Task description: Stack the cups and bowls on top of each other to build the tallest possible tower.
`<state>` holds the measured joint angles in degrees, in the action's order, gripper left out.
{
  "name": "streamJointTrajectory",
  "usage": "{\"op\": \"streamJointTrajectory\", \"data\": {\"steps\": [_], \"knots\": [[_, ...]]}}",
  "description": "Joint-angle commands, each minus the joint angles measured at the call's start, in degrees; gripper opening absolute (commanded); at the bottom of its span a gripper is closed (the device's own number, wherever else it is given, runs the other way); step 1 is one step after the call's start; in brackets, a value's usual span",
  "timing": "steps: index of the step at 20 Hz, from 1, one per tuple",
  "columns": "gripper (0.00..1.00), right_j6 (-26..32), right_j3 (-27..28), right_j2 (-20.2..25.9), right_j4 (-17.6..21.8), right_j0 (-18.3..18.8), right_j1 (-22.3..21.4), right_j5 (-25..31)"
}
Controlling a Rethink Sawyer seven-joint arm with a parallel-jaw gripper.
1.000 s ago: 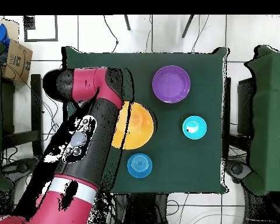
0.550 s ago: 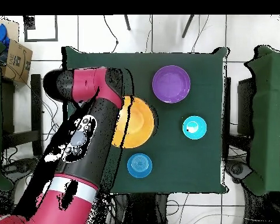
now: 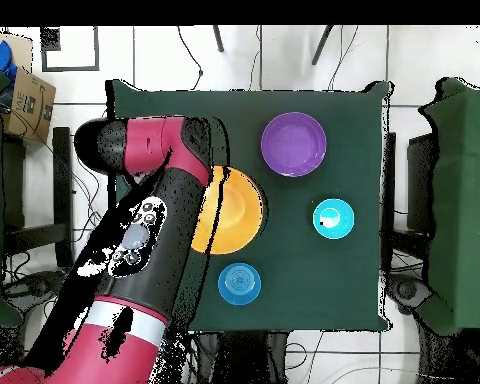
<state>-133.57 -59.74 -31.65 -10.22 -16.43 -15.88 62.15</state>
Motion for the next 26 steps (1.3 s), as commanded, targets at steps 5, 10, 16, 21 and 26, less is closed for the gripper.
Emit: {"op": "streamJointTrajectory", "data": {"steps": [5, 10, 16, 21, 26], "knots": [[0.0, -7.1, 0.3, 5.9, -1.3, 0.5, -0.4, 1.0], [0.0, -8.2, -0.1, 5.9, -2.1, 0.0, -0.5, 1.2], [0.0, -9.2, 0.7, 5.5, -2.5, -0.5, -0.2, 2.7], [0.0, -9.8, 1.4, 5.6, -2.9, -1.2, 0.3, 2.2], [0.0, -9.5, 2.6, 5.8, -3.2, -1.3, 0.4, 3.0]]}}
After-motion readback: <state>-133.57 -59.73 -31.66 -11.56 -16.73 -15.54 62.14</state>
